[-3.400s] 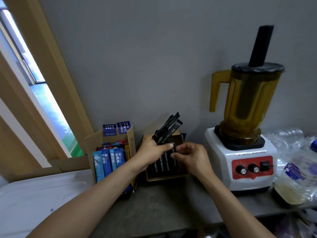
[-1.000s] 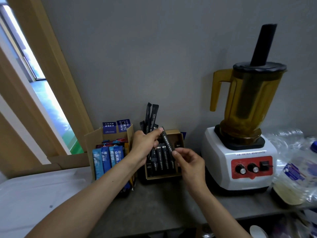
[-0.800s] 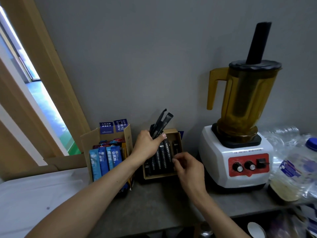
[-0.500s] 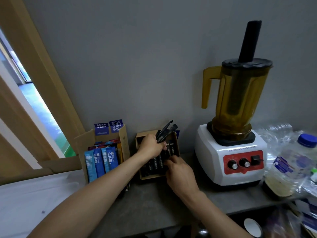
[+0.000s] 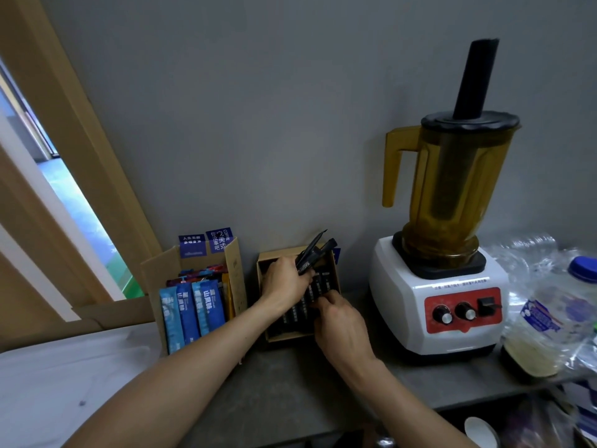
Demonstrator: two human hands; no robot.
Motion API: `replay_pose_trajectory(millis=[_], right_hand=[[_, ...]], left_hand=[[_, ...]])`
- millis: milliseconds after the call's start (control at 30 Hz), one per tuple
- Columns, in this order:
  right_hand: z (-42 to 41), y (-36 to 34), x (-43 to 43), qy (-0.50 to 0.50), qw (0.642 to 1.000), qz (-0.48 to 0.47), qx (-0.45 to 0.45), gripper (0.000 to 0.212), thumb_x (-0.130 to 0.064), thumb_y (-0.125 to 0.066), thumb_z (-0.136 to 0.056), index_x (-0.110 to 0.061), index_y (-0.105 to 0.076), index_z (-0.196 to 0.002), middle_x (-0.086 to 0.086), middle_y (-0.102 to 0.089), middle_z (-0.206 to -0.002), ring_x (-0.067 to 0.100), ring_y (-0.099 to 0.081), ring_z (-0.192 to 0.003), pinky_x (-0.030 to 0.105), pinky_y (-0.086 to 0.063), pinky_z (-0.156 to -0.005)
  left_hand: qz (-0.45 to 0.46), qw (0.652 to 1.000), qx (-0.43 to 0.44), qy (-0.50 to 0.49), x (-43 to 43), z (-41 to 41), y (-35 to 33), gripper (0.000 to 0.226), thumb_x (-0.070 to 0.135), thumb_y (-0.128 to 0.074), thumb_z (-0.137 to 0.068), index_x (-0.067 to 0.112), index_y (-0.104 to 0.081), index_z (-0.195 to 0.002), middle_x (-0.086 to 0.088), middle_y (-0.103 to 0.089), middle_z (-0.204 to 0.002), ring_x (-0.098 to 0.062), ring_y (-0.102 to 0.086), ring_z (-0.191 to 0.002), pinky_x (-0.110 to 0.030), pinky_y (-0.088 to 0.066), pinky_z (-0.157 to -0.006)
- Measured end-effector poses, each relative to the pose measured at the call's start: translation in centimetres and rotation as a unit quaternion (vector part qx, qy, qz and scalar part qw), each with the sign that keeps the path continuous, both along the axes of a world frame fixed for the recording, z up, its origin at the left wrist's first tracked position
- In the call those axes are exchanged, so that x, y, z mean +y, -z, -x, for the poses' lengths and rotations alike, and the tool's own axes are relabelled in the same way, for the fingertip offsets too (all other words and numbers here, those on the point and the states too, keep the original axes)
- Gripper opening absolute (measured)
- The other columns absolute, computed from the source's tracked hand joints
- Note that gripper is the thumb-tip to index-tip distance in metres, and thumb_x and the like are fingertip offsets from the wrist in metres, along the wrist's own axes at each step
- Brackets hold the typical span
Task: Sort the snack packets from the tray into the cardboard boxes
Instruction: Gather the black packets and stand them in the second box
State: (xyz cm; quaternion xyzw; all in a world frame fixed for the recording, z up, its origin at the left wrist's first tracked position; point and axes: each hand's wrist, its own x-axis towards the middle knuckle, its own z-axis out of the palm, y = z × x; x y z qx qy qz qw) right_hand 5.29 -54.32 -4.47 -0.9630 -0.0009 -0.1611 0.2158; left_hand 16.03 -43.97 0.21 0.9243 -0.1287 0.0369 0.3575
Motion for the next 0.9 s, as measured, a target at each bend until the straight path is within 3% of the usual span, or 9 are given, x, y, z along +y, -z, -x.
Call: replay_pose_trajectory(millis=[100, 267, 400, 500, 600, 800, 900], right_hand=[[0.0, 0.2, 0.0, 0.015, 1.000, 0.023, 0.012, 0.024, -0.030, -0.060, -0.099, -0.020, -0.067, -0.120, 0.000, -0.060, -0.126, 0.018, -0.065, -0.103, 0.029, -0.057, -0.084], [-0.7, 0.6, -0.1, -0.001, 1.000, 0.013, 0.024, 0.023, -0.027, -0.064, -0.097, -0.020, -0.069, -0.118, 0.000, -0.061, -0.124, 0.017, -0.065, -0.104, 0.034, -0.060, -0.086], [-0.5, 0.3, -0.1, -0.003, 1.000, 0.018, 0.014, 0.024, -0.028, -0.065, -0.097, -0.022, -0.069, -0.120, -0.001, -0.061, -0.126, 0.016, -0.065, -0.106, 0.031, -0.059, -0.086], [-0.1, -0.1, 0.2, 0.018, 0.998, 0.054, -0.006, 0.024, -0.030, -0.063, -0.098, -0.022, -0.066, -0.120, 0.000, -0.061, -0.124, 0.017, -0.065, -0.104, 0.030, -0.059, -0.080], [-0.1, -0.1, 0.6, 0.039, 0.996, 0.074, 0.014, 0.021, -0.027, -0.057, -0.102, -0.021, -0.065, -0.120, 0.003, -0.058, -0.127, 0.020, -0.066, -0.102, 0.035, -0.059, -0.081], [-0.4, 0.1, 0.8, 0.037, 0.998, 0.034, 0.027, 0.019, -0.027, -0.059, -0.102, -0.020, -0.066, -0.118, 0.003, -0.055, -0.132, 0.017, -0.067, -0.100, 0.032, -0.060, -0.084], [-0.6, -0.2, 0.2, 0.033, 0.999, 0.003, 0.011, 0.022, -0.028, -0.063, -0.099, -0.023, -0.067, -0.120, -0.001, -0.057, -0.130, 0.013, -0.067, -0.099, 0.027, -0.059, -0.082]], left_hand=[[0.003, 1.000, -0.011, -0.005, 0.0, 0.1, 0.0, 0.014, 0.036, -0.073, -0.091, 0.025, -0.074, -0.100, 0.007, -0.074, -0.080, -0.012, -0.070, -0.077, -0.034, -0.059, -0.073], [0.013, 0.999, -0.033, -0.006, -0.3, 0.4, 0.0, 0.015, 0.030, -0.075, -0.091, 0.022, -0.074, -0.103, 0.006, -0.074, -0.087, -0.012, -0.067, -0.078, -0.027, -0.052, -0.069], [0.042, 0.999, -0.008, 0.005, 0.2, 0.2, -0.1, 0.014, 0.029, -0.076, -0.090, 0.022, -0.074, -0.101, 0.004, -0.074, -0.092, -0.015, -0.069, -0.086, -0.032, -0.057, -0.079], [0.060, 0.998, 0.001, 0.002, 1.2, 0.2, -0.2, 0.009, 0.030, -0.075, -0.091, 0.023, -0.073, -0.095, 0.003, -0.074, -0.088, -0.014, -0.070, -0.085, -0.031, -0.057, -0.074], [0.018, 1.000, -0.004, 0.000, 2.1, 0.0, -0.5, 0.009, 0.030, -0.073, -0.091, 0.022, -0.073, -0.096, 0.003, -0.073, -0.086, -0.015, -0.069, -0.083, -0.031, -0.057, -0.074], [0.029, 0.998, 0.044, 0.018, 1.9, 0.5, -0.9, 0.010, 0.024, -0.075, -0.091, 0.023, -0.073, -0.100, 0.005, -0.073, -0.093, -0.014, -0.070, -0.090, -0.030, -0.056, -0.078], [0.055, 0.998, 0.040, 0.010, 2.5, 1.0, -1.5, 0.009, 0.024, -0.077, -0.090, 0.022, -0.074, -0.097, 0.004, -0.073, -0.088, -0.013, -0.069, -0.081, -0.026, -0.054, -0.067]])
